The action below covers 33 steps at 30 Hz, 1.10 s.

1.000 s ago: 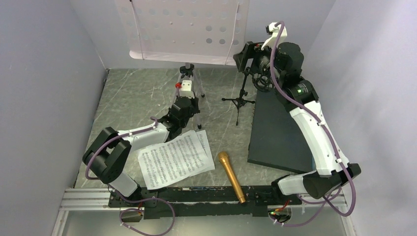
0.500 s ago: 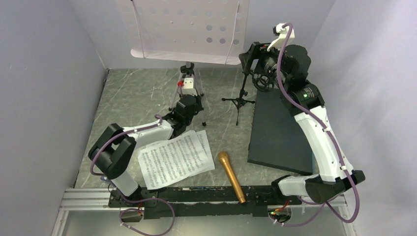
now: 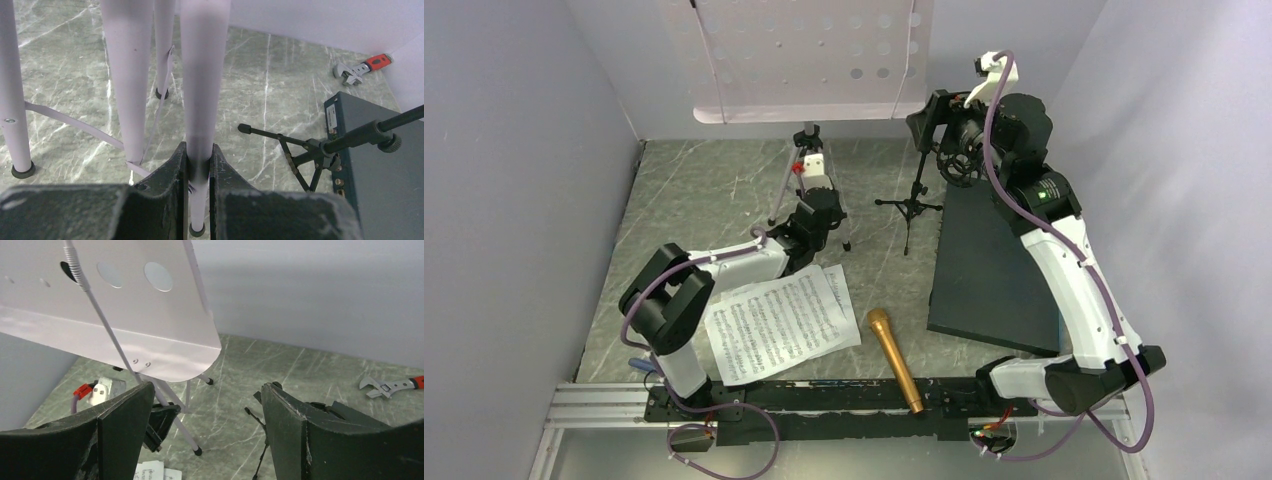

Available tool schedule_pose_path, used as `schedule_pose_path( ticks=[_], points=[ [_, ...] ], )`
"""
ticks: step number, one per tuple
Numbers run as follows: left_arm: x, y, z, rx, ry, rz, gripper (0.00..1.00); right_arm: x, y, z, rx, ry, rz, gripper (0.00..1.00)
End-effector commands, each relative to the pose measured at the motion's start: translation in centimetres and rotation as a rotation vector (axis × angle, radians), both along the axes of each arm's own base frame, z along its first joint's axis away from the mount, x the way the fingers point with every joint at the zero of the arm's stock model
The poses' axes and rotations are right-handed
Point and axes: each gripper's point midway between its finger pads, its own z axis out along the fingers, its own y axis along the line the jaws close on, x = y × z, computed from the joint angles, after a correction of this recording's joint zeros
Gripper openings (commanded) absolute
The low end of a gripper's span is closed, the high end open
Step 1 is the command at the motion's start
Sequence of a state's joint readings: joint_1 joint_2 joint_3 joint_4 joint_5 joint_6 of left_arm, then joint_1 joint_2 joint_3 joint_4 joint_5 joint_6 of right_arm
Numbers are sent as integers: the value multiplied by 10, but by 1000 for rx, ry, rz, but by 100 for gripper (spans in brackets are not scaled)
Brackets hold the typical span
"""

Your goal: Set up the instrument practice props

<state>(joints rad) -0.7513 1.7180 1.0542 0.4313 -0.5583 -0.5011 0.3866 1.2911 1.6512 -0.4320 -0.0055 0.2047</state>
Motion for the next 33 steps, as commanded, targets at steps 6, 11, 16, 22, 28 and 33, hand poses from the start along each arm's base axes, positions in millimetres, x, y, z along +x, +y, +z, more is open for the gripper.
schedule_pose_path(
  ticks=[6,11,16,22,28,33],
  points=[
    [-9,-18,-24,-45,93,-13,2,0,-20,16,6,-40,-88,84],
    [-9,-29,-18,-57,70,-76,3,-9,-25,16,18,-56,-95,87],
    [-11,-34,-12,-70,55,-105,15,-19,-24,19,32,-71,-73,91],
    [-14,-43,-6,-77,55,-159,39,-26,-23,18,38,-71,-55,93],
    [-21,-46,4,-99,70,-190,65,-30,-20,16,37,-70,-25,96],
    [-27,-42,11,-112,75,-192,76,-35,-15,15,39,-69,9,98]
  ],
)
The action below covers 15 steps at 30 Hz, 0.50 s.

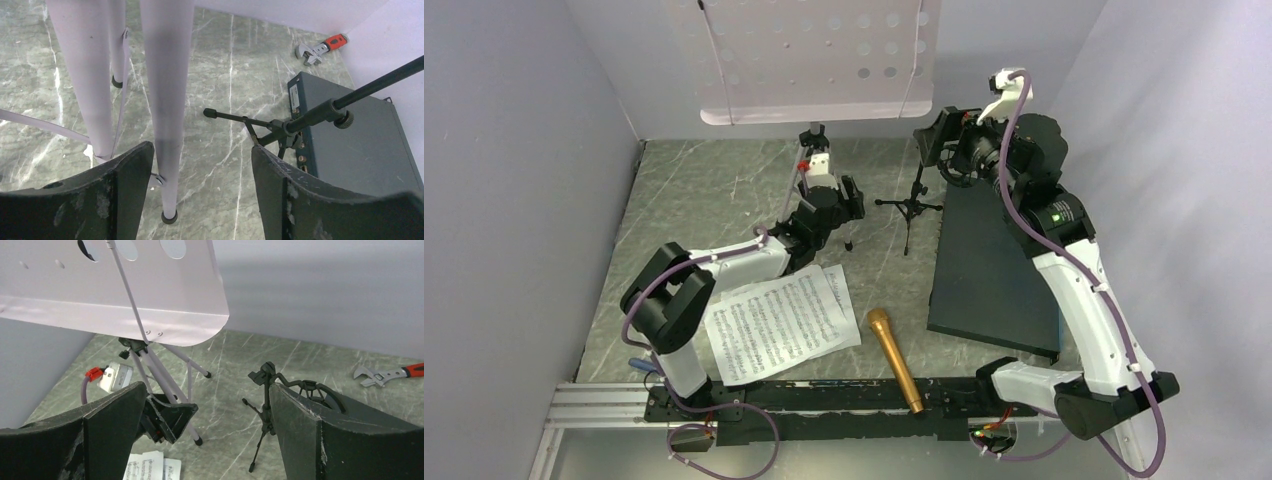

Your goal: Set up the instrument practice props

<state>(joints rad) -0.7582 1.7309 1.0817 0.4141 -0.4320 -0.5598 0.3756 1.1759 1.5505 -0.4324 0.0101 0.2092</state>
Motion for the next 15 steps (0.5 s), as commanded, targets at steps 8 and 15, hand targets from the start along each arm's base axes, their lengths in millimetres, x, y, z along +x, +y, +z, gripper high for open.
schedule_pose_path(
  ticks=[8,15],
  points=[
    [-36,-7,24,-50,46,-114,91,-22,10,13,43,-53,99,100],
    [-55,11,28,-26,71,-119,93,-35,18,10,65,-46,162,100]
  ],
)
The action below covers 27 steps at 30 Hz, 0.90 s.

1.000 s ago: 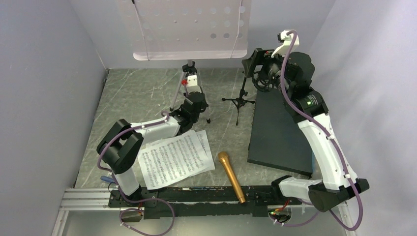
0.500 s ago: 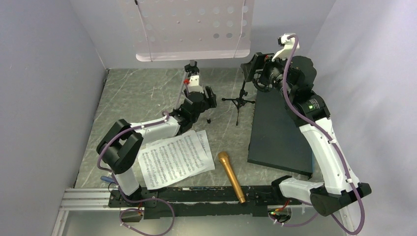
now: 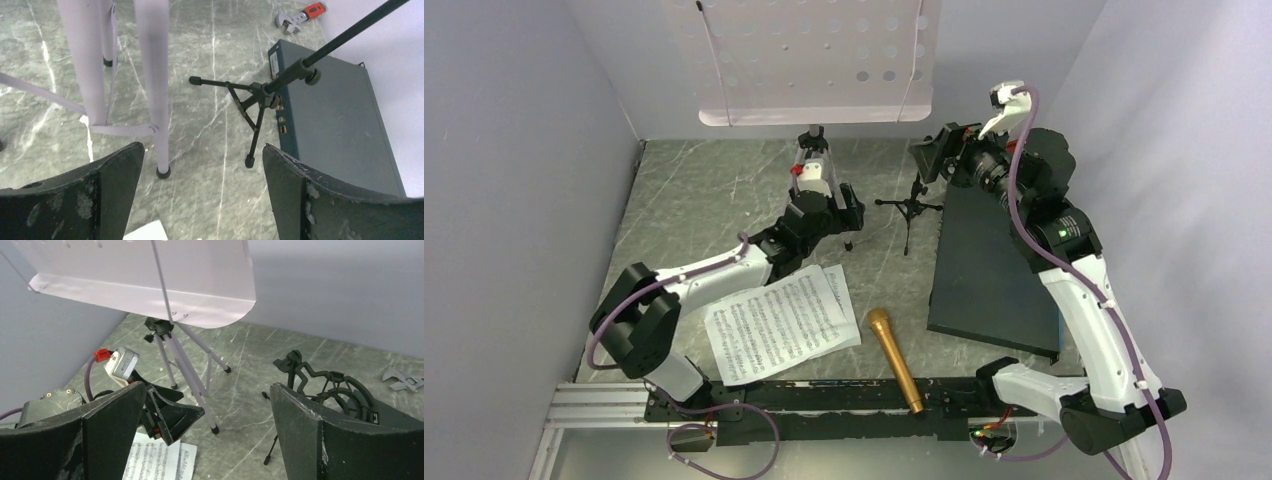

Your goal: Set up the instrument practice props

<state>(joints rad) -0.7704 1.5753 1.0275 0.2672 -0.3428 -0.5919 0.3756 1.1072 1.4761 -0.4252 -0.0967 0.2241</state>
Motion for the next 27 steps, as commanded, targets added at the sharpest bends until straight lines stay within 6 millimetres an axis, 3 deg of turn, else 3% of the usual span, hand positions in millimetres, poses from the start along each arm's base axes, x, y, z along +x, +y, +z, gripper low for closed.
schedule_pose_path(
  ticks=[1,7,13,21,27],
  points=[
    [-20,10,11,-3,19,-20,93,-14,8,18,51,-50,66,100],
    [-44,43,7,66,89,25,93,-30,18,7,74,-18,147,100],
    [-75,95,-12,187,201,128,94,-57,33,-17,95,51,284,100],
    [-131,138,-62,336,434,127,94,-88,51,-88,125,228,445,100],
    [-155,153,-93,219,556,157,94,-103,56,-135,147,316,496,100]
  ],
)
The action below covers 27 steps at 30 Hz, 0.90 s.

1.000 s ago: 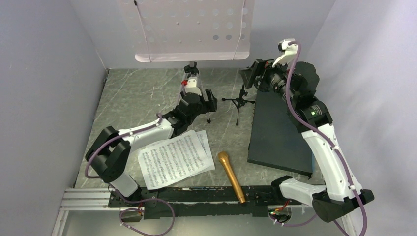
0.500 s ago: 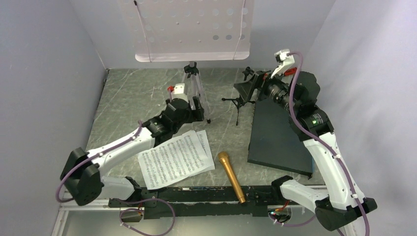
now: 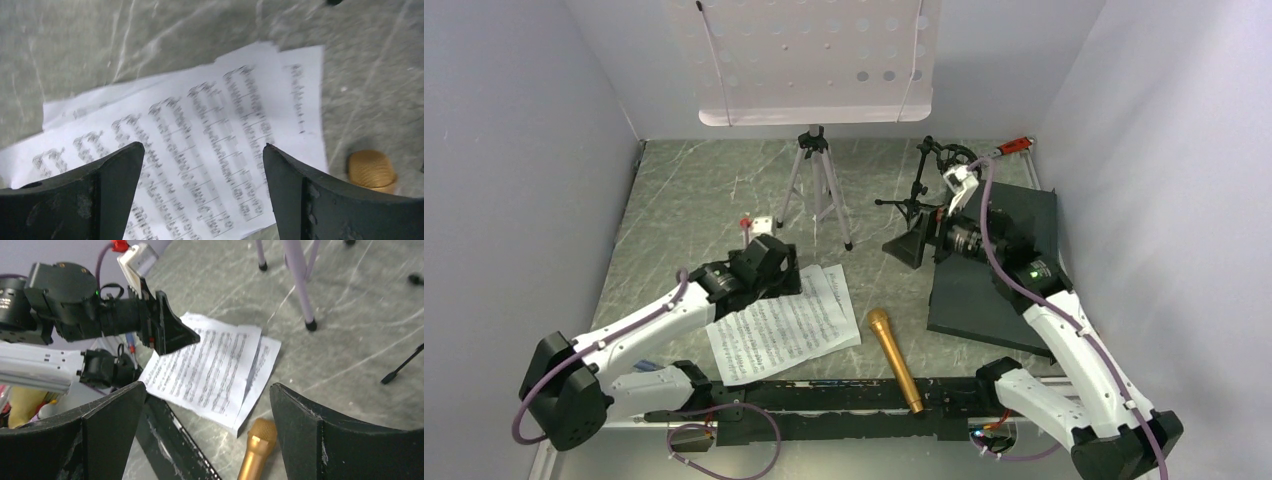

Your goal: Set up the instrument practice props

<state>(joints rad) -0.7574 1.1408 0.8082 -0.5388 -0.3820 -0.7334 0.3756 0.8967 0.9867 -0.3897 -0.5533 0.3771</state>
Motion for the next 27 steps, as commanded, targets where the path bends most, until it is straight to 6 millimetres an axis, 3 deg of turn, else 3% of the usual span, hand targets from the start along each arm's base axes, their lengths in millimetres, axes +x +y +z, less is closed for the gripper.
schedule_pose_path(
  ticks=[1,8,12,17,21,27],
  points=[
    [-21,19,-18,-94,98,96,94,-14,6,-2,57,-21,60,100],
    [-22,61,-24,-250,145,306,94,-21,10,-28,65,38,97,100],
    [-31,108,-25,-237,131,535,94,-23,14,-40,61,68,125,100],
    [-44,152,-23,-202,99,755,94,-22,15,-51,53,87,125,100],
    [-39,168,-31,-175,130,795,94,-22,17,-58,56,106,134,100],
    [-23,175,-64,-263,285,780,94,-21,19,-67,42,124,148,100]
  ],
)
